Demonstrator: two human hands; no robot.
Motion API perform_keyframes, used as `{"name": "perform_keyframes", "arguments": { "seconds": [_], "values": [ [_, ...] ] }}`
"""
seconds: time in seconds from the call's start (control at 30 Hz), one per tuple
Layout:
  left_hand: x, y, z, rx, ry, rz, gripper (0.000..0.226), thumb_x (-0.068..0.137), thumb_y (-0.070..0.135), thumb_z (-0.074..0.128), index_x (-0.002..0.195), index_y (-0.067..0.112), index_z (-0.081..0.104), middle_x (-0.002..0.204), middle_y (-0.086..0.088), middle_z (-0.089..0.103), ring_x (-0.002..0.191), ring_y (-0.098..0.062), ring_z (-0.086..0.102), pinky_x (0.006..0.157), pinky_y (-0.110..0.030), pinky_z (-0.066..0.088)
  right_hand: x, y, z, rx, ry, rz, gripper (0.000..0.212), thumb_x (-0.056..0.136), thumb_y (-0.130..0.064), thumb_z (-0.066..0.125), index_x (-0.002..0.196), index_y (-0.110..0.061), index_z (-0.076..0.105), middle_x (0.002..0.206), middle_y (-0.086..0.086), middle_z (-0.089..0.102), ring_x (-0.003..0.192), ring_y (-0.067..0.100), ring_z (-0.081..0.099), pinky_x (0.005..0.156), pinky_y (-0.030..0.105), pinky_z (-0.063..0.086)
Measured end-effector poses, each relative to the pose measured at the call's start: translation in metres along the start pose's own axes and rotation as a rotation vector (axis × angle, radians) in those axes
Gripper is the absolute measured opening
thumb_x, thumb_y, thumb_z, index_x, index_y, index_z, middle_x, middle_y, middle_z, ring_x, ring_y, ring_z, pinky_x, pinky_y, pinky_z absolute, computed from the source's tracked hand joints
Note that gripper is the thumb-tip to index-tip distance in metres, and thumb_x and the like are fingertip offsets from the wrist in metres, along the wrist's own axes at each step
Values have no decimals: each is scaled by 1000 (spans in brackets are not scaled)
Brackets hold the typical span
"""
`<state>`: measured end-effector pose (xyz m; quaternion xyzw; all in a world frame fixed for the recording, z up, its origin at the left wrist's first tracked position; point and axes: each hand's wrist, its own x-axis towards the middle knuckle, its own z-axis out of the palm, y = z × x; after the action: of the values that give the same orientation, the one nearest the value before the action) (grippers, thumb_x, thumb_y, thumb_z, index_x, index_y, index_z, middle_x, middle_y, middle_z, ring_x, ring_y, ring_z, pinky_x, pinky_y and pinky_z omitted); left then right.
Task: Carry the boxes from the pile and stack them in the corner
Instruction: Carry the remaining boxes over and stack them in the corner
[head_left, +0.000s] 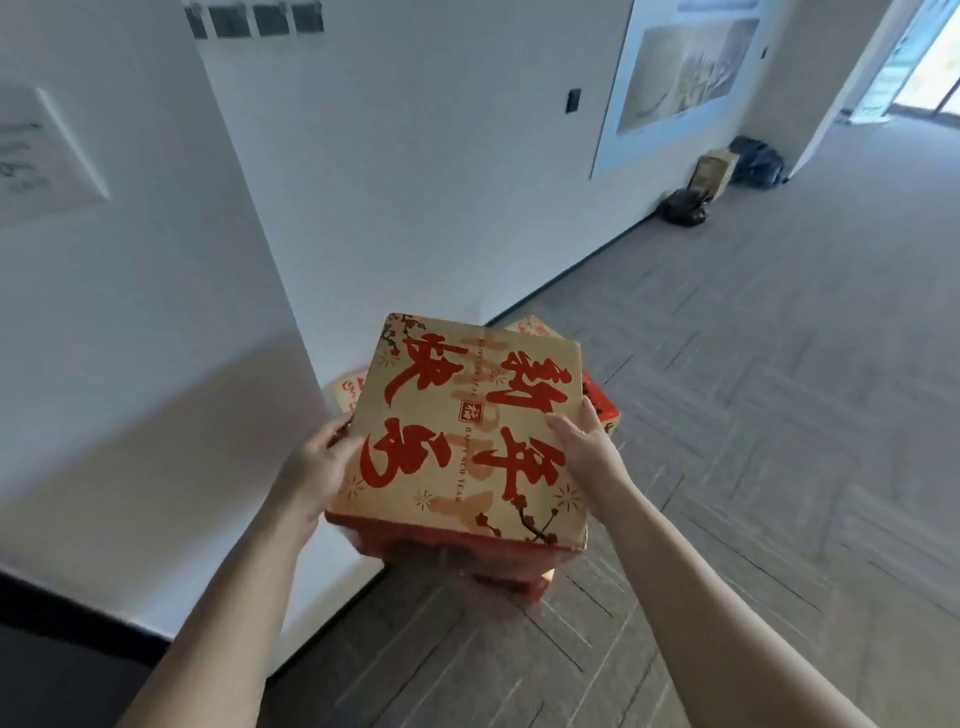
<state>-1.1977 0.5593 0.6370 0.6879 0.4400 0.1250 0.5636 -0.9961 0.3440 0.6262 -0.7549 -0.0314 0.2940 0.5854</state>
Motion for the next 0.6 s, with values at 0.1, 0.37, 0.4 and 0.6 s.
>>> {"name": "perform_keyframes", "arguments": {
  "seconds": [0.1, 0.37, 0.4, 0.6],
  "values": [
    [-21, 38, -8, 10, -47, 107, 30, 104, 33, 53, 132, 31, 62, 113, 4, 73, 106, -23, 66, 75, -35, 52, -30, -41, -23, 19, 14, -38, 49, 99, -38, 65, 142, -28, 42, 114, 7, 76, 85, 24, 81, 74, 45, 67],
    [-58, 74, 5, -234, -47, 173, 24, 105, 28, 49, 123, 24, 65, 107, -2, 76, 102, -26, 71, 88, -47, 57, -54, -73, -62, -11, 83, -91, 59, 90, -42, 69, 134, -7, 49, 104, 14, 79, 82, 27, 81, 74, 48, 67],
    [-64, 77, 8, -272, -54, 169, 24, 106, 28, 48, 124, 24, 62, 108, -4, 75, 103, -27, 70, 84, -45, 57, -55, -76, -66, -21, 76, -96, 55, 92, -40, 69, 133, -8, 50, 103, 13, 80, 82, 27, 81, 73, 46, 67],
    [-99, 89, 29, -296, -16, 172, 34, 104, 36, 52, 135, 24, 47, 117, -5, 69, 106, -25, 67, 88, -48, 58, -42, -104, -93, -76, -88, -180, 46, 99, -37, 68, 134, -13, 49, 100, 10, 80, 80, 24, 81, 73, 43, 67]
  ]
}}
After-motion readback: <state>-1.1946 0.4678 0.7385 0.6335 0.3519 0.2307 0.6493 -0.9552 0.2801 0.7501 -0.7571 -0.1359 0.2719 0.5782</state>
